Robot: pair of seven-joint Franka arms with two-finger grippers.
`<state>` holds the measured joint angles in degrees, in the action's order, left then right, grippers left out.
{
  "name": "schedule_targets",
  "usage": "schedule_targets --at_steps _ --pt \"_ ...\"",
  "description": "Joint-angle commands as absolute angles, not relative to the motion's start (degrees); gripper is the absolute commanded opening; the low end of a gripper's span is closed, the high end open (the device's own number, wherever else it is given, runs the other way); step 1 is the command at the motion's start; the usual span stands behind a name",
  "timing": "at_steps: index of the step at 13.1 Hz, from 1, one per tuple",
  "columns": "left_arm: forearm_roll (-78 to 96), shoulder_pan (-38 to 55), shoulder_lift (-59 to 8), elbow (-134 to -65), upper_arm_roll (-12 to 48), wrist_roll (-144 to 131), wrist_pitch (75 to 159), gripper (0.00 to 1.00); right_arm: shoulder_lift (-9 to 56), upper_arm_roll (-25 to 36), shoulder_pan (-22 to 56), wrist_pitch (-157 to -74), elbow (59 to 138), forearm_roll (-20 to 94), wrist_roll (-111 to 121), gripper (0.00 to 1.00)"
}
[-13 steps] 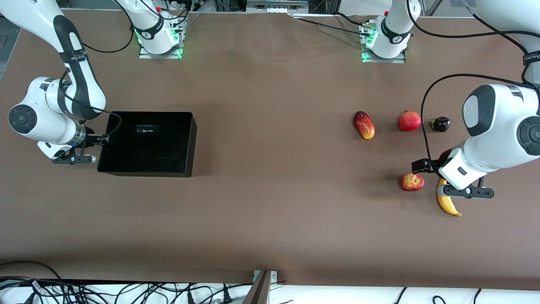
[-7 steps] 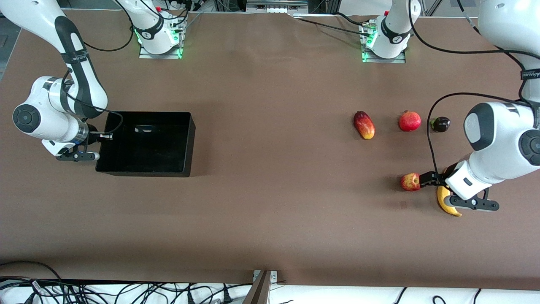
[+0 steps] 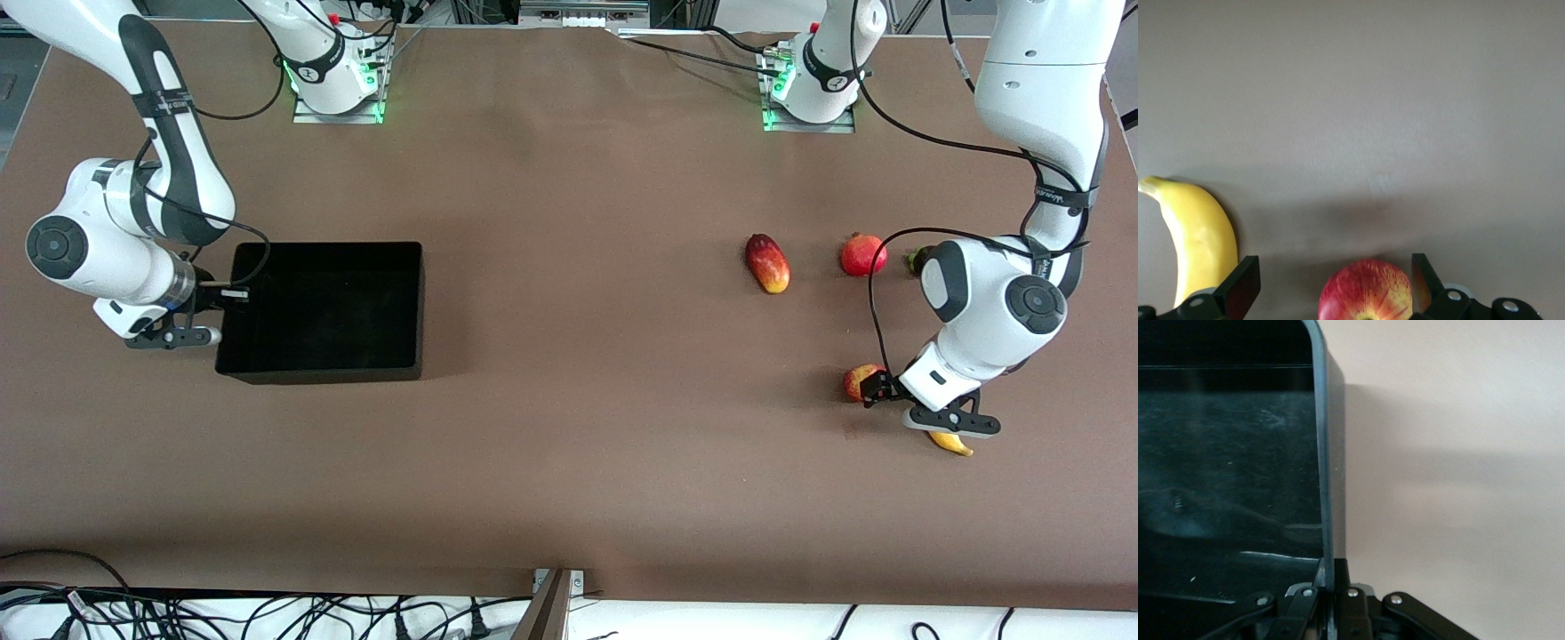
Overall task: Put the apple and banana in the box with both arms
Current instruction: 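Push the box with the right gripper while the left gripper lifts the apple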
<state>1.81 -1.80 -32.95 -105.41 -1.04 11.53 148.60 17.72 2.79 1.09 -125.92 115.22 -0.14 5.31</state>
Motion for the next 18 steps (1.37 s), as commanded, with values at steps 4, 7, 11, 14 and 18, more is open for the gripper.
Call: schedule_targets --at_steps 4,7,11,14,18 --pt "1.67 -1.41 -30.85 -112.85 -0.88 11.69 155.74 1.0 19.24 -0.88 12.98 -121.65 107.59 3.58 -11.83 0.0" --pt "2.37 -0.79 -31.46 -113.55 -0.88 10.38 157.66 1.0 21.26 -0.88 21.07 -121.64 104.69 9.92 -19.13 0.0" --pt "2.29 -0.62 -32.6 -115.05 -0.88 8.79 160.66 0.92 28.1 -0.88 32.58 -122.43 97.49 10.19 -34.07 0.0" --pt "2.46 -0.79 -33.75 -115.31 -0.88 8.18 163.38 0.77 33.38 -0.88 37.34 -123.92 92.39 10.2 -38.93 0.0" --pt "2.37 -0.7 -33.75 -115.31 -0.79 3.69 163.83 0.0 38.84 -0.88 42.01 -125.85 86.49 10.11 -42.36 0.0"
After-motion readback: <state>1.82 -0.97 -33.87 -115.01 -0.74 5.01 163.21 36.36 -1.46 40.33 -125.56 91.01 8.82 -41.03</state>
